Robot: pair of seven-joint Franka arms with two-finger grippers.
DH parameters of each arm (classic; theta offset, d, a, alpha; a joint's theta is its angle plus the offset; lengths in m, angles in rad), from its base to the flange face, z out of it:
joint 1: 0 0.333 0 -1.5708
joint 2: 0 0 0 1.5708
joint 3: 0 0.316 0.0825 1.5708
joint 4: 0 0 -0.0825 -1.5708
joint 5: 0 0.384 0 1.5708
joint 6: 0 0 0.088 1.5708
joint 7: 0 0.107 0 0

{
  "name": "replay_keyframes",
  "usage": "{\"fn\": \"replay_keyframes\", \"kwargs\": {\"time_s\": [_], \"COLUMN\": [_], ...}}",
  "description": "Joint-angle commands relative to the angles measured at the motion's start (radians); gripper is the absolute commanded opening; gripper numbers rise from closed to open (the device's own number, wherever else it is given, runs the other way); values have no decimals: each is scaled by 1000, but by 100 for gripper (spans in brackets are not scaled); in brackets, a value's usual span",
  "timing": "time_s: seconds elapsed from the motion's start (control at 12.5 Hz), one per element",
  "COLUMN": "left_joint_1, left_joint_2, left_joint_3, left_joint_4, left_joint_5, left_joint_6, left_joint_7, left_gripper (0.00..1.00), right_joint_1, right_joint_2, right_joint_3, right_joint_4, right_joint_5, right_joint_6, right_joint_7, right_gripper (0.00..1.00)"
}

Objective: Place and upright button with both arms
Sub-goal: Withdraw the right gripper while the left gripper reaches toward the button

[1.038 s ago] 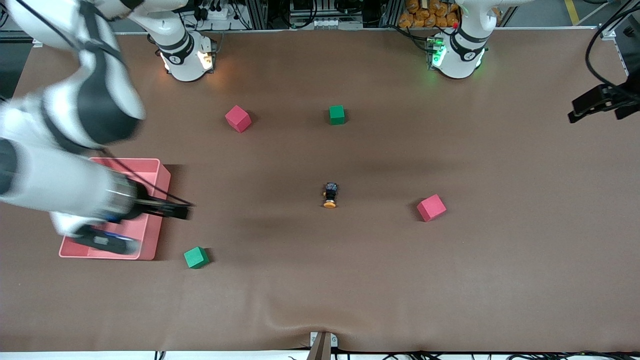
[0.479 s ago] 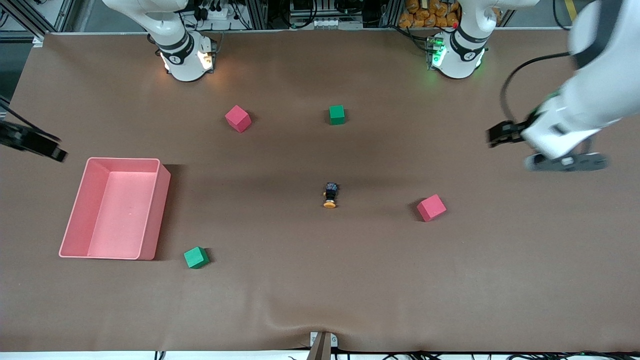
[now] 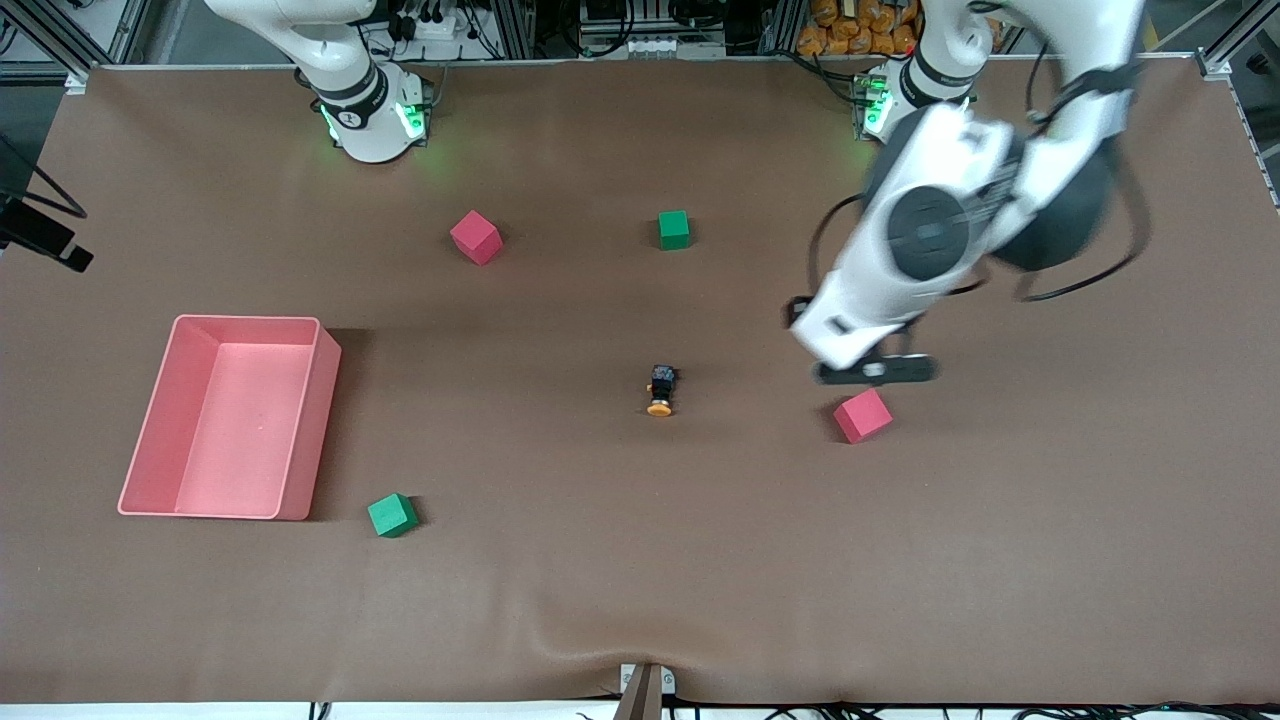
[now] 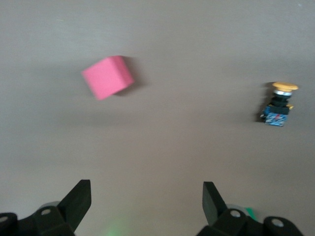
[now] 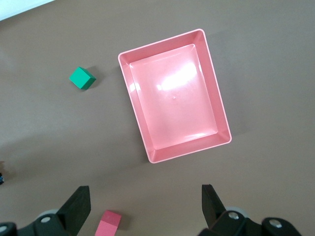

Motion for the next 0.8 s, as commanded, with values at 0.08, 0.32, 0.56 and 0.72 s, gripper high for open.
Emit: {"fn": "replay_keyframes", "kwargs": {"time_s": [0.08, 0.32, 0.56, 0.72], "left_joint_1": [-81, -110, -111, -111], "left_joint_2": [201, 327, 400, 449], "left_joint_3": [10, 2, -22, -39], "left_joint_4": [115, 168, 173, 213], "left_joint_5": [-39, -80, -157, -181], "left_joint_6": [126, 284, 416, 428], "left_joint_7": [-17, -22, -24, -27], "left_gripper": [100, 100, 100, 100], "right_joint_1": [36, 35, 32, 33], "right_joint_2": [25, 39, 43, 43], "right_joint_3": [-6, -5, -5, -2], "right_joint_4": [43, 69, 86, 88], "right_joint_5": [-20, -74, -68, -65], "right_joint_6": [13, -11, -27, -28], "right_joint_7": [-63, -142, -137, -131], "right_gripper": [100, 100, 100, 100]}}
